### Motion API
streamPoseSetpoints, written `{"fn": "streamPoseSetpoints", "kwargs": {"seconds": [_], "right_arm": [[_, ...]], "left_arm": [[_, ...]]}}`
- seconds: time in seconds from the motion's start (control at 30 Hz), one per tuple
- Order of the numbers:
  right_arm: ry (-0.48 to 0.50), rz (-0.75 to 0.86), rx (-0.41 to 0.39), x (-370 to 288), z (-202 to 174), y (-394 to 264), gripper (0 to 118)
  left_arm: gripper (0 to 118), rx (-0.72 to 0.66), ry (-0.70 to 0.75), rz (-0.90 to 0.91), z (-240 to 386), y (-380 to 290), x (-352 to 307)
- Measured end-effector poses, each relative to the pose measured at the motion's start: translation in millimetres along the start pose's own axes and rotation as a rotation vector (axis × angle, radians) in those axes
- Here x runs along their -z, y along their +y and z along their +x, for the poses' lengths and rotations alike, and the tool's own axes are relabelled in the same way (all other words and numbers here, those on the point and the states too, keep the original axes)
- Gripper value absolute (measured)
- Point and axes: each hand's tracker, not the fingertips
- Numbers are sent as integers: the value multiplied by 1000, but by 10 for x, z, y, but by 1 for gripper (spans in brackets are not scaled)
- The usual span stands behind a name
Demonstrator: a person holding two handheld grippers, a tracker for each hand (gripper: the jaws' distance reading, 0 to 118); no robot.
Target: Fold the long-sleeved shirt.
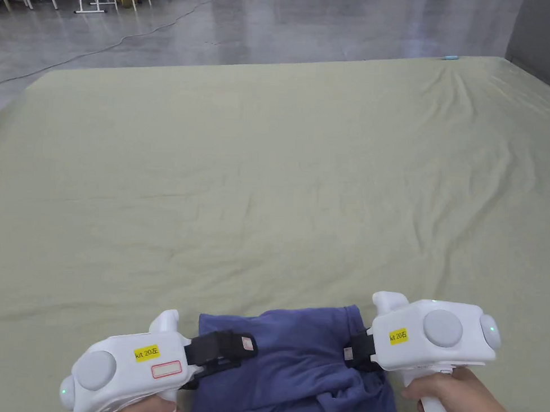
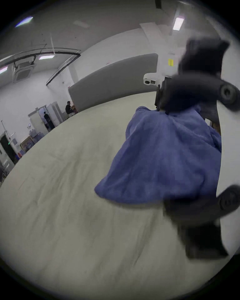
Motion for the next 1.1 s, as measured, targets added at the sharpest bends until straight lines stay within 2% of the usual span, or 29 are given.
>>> {"fn": "streamPoseSetpoints", "kwargs": {"seconds": [0.03,0.13,0.2,0.37,0.47,0.57,0.7,0.9,1.1], "right_arm": [[-1,1,0,0,-1,-2,0],[-1,1,-1,-1,-4,0,0],[-2,4,5,-14,-9,-5,0],[-60,44,41,-192,-240,3,0],[-37,125,-57,-345,-595,29,0],[-97,200,-161,-381,-1026,85,0],[-105,286,-300,-190,-1600,198,0],[4,355,-428,324,-2709,392,0],[149,322,-545,1282,-3942,590,0]], "left_arm": [[1,-4,8,-8,103,-88,73],[1,32,-7,-84,158,-171,242],[1,98,45,-47,304,-151,179],[1,96,47,29,311,10,-144],[1,53,0,73,209,147,-409],[1,86,38,98,34,303,-579],[1,96,56,125,4,449,-1048],[1,105,141,214,-531,770,-2004],[1,121,273,259,-1515,1209,-3001]]}}
